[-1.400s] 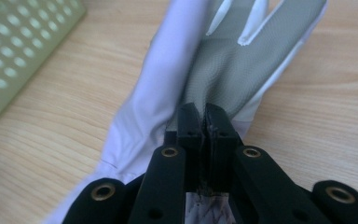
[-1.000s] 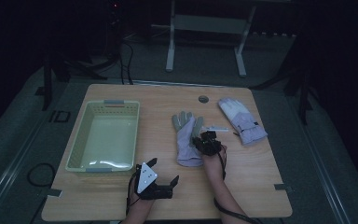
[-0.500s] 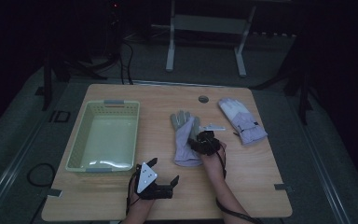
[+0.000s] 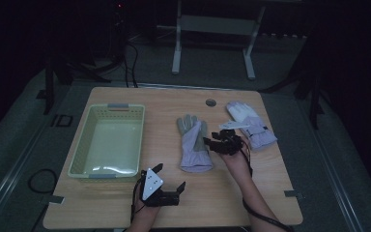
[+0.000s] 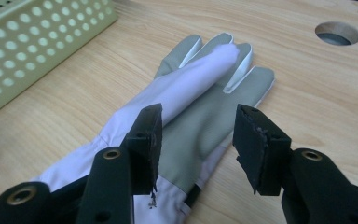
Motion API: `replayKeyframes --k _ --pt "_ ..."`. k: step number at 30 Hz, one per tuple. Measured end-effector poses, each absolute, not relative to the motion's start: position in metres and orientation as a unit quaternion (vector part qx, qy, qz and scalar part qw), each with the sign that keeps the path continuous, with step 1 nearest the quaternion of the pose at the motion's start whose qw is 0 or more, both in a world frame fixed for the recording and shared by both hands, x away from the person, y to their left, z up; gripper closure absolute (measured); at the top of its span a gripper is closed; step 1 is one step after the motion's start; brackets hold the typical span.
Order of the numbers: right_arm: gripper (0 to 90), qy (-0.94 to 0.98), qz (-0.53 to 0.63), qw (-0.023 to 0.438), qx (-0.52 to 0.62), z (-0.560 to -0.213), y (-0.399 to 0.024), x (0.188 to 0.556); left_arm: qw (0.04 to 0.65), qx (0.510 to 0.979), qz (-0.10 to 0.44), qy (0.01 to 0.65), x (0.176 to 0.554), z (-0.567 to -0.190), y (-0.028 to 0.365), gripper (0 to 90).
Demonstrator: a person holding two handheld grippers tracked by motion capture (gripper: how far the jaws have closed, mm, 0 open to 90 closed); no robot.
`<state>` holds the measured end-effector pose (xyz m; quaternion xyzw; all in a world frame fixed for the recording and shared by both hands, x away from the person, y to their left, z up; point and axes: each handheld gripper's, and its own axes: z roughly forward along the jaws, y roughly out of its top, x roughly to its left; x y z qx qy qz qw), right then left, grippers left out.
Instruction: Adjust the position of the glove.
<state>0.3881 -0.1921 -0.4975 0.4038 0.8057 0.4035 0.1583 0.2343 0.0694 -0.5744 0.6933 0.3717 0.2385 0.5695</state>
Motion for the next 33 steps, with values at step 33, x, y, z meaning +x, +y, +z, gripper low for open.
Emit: replayKeyframes --k 33 --pt "47.1 0.784 0.355 0.224 0.457 -0.464 -0.336 0.462 0.566 0.693 0.243 0.374 0.234 -0.574 0.069 0.0"
